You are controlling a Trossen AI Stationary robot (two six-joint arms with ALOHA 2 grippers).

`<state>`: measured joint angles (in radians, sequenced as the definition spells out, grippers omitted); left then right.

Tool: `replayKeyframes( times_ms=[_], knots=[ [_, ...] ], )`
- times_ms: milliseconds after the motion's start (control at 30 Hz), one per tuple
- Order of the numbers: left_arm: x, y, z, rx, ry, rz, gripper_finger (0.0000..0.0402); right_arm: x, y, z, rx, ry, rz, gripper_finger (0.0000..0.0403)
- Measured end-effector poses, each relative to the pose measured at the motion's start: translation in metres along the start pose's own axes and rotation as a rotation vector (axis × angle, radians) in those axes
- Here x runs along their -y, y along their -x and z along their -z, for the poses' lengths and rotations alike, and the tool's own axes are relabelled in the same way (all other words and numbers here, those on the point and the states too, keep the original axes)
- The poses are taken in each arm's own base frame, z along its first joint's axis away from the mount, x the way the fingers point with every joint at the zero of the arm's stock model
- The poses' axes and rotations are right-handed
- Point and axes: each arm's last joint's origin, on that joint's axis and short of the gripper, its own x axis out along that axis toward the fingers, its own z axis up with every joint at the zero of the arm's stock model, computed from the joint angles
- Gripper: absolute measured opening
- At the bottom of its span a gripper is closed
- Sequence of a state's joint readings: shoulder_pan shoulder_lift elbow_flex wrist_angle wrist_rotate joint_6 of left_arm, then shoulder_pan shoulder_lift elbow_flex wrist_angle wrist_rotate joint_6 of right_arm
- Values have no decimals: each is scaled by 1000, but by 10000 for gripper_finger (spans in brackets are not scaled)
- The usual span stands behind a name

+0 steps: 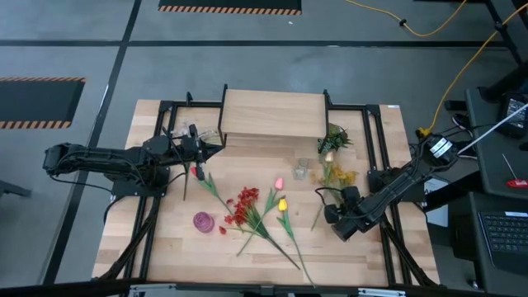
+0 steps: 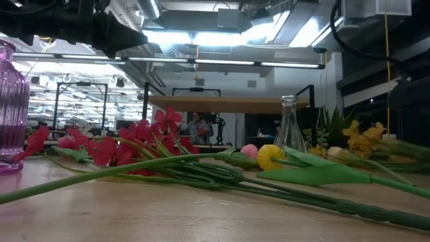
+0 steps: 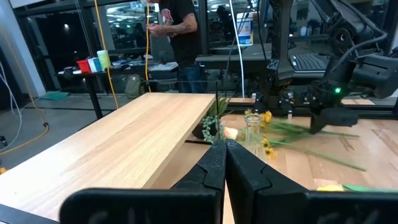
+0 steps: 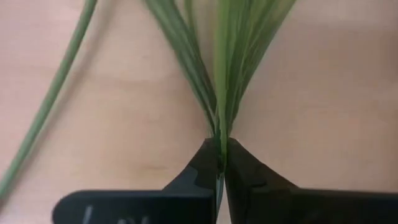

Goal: Pick and place flowers into a vace then onto a shelf
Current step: Put the yellow flowers into the transparent vase

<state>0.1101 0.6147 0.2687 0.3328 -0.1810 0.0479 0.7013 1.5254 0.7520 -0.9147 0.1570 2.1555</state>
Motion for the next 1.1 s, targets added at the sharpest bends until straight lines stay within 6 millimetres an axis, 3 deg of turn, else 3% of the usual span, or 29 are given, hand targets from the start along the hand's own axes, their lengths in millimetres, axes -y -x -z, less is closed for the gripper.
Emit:
replayKeyframes(
  times_ms=[567,867,1100],
  knots=[
    [0,0,0,-1,4,0,4,-7,94,-12,88,83,193,6],
    [0,0,0,-1,7,-2,4,-15,125,-15,109,172,105,6],
    [0,0,0,-1,7,-3,4,-20,136,-17,164,221,24,6]
  ],
)
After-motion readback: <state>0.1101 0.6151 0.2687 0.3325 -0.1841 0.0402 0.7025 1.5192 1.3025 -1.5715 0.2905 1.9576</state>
